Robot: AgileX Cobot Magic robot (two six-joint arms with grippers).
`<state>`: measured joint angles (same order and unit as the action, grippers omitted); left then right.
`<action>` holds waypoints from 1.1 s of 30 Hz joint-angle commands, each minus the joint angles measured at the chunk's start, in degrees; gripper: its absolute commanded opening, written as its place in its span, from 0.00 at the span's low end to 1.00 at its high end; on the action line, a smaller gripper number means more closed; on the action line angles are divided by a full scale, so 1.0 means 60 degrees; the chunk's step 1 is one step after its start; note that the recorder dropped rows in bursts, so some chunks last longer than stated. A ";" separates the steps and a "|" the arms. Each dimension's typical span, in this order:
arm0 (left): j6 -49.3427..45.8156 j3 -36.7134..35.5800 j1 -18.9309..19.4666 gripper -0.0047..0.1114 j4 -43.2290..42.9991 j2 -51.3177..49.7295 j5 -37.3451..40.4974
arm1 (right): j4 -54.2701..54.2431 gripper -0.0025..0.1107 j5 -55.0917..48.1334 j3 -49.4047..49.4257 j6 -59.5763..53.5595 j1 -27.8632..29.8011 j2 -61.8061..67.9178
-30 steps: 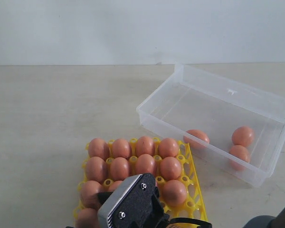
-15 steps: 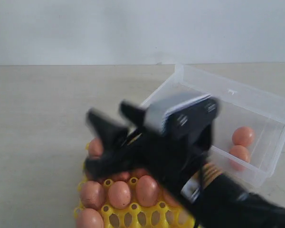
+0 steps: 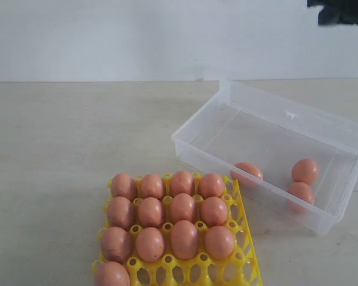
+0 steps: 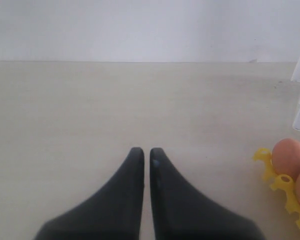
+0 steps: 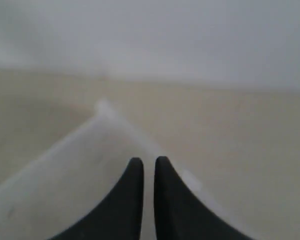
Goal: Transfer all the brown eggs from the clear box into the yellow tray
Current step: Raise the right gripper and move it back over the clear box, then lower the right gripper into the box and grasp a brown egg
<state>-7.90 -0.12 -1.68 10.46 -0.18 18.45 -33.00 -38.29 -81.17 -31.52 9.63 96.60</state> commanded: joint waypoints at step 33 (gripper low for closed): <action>0.0065 0.0020 -0.0041 0.08 0.0075 0.0030 -0.0108 | 0.4868 0.48 -0.4048 0.0420 0.5041 -0.2551 0.3524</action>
<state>-7.90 -0.12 -1.68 10.46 -0.18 18.34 -3.93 -64.89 -78.82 -2.68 -5.80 116.90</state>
